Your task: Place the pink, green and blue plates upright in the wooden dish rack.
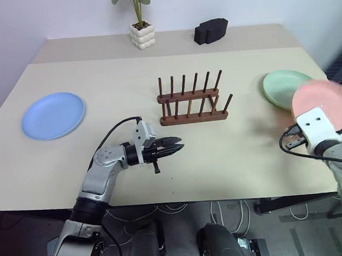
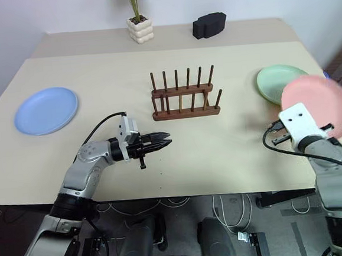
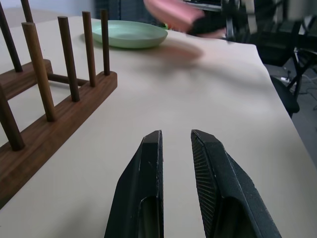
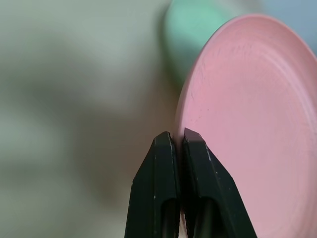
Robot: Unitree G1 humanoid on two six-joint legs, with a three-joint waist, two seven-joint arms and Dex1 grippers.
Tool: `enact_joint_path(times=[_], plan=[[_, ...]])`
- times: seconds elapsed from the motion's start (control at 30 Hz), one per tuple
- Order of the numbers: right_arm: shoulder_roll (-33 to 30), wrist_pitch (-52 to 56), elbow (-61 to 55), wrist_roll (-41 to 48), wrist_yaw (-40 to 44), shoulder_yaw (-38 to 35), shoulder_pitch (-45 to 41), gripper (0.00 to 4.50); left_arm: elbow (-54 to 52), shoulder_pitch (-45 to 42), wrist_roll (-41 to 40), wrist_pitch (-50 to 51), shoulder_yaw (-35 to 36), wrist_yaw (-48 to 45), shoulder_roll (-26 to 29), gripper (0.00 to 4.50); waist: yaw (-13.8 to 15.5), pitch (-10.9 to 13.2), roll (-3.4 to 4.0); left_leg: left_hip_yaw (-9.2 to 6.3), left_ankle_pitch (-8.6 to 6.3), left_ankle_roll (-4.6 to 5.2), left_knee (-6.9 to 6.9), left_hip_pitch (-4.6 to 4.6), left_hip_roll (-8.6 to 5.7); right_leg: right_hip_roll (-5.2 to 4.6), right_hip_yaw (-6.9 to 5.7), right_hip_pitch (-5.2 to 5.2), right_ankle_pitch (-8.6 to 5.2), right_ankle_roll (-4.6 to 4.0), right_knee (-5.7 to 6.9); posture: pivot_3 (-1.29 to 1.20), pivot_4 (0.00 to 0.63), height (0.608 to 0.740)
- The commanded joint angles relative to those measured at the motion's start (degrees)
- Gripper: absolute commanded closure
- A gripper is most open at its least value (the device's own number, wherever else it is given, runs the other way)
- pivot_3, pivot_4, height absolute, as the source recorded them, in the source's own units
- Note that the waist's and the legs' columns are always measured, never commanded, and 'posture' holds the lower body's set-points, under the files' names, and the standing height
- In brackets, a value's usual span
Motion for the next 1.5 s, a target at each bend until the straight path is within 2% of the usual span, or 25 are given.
enact_joint_path(times=[0.03, 0.2, 0.3, 0.4, 0.57, 0.77, 1.03, 1.5], plan=[[-0.34, -5.08, -6.45, 3.07, 2.33, 0.21, -7.55, 4.47, 0.32, -1.81, -0.03, -1.27, 0.35, 0.07, -0.79, 3.58, -0.08, 0.01, 0.01, 0.0, 0.0, -0.01, 0.0, 0.0, 0.0, 0.01, 0.0, -0.01, 0.0, 0.0, 0.0, 0.0, 0.15, 0.732], [4.28, -9.28, -7.95, 10.73, 8.75, 6.95, -18.9, 4.47, 1.05, -2.74, 0.62, -1.98, 0.48, 1.01, -1.37, 3.58, 0.02, 0.04, -0.04, 0.0, 0.02, -0.04, -0.08, -0.03, 0.0, 0.05, 0.02, -0.08, 0.0, 0.0, -0.01, 0.0, 0.15, 0.732], [7.51, -10.85, -5.34, 15.95, 12.41, 8.25, -23.33, 4.47, 0.59, -2.6, 0.85, -2.29, 0.75, 1.72, -1.34, 3.58, 0.32, 0.08, -0.11, 0.0, 0.03, -0.03, -0.1, -0.1, 0.0, 0.04, 0.0, -0.08, 0.0, 0.0, -0.08, 0.0, 0.15, 0.732], [13.72, -7.35, -1.65, 27.35, 14.23, 5.56, -28.42, 4.47, -0.16, -1.96, 0.9, -2.39, 1.38, 2.75, -0.99, 3.58, 0.26, 0.09, -0.12, -0.02, 0.05, -0.05, 0.12, -0.42, 0.0, 0.0, -0.07, -0.3, 0.01, 0.02, -0.07, 0.0, 0.15, 0.732], [15.77, -4.61, 1.87, 33.31, 15.43, 4.29, -30.29, 4.47, -1.06, -0.39, 0.68, -2.41, 2.23, 4.15, -0.47, 3.58, 0.27, 0.09, -0.12, -0.08, 0.06, -0.04, 0.27, -0.71, 0.0, -0.03, -0.15, -0.55, 0.04, 0.06, 0.0, 0.0, 0.15, 0.732], [17.96, 0.82, 3.33, 45.15, 17.12, 2.12, -31.16, 4.47, -2.7, 0.99, 0.37, -1.8, 2.68, 4.98, 0.0, 3.58, 0.14, 0.09, -0.11, -0.09, 0.0, 0.06, 0.26, -0.72, 0.01, -0.03, -0.15, -0.58, 0.04, 0.05, 0.03, 0.0, 0.15, 0.732], [16.73, 0.43, 7.89, 44.56, 18.52, 3.57, -31.53, 4.47, -3.61, 1.13, 0.35, -1.34, 2.52, 5.25, 0.24, 3.58, 0.13, 0.09, -0.11, -0.09, -0.01, 0.08, 0.26, -0.72, 0.01, -0.03, -0.16, -0.59, 0.04, 0.05, 0.04, 0.0, 0.15, 0.732], [15.27, 1.39, 16.41, 46.77, 18.66, 0.63, -33.11, 4.47, -6.89, 0.37, 0.05, 2.25, 2.11, 6.92, -0.12, 3.58, 0.14, 0.09, -0.11, -0.08, -0.01, 0.08, 0.26, -0.72, 0.01, -0.03, -0.16, -0.6, 0.04, 0.05, 0.04, 0.0, 0.15, 0.732]])
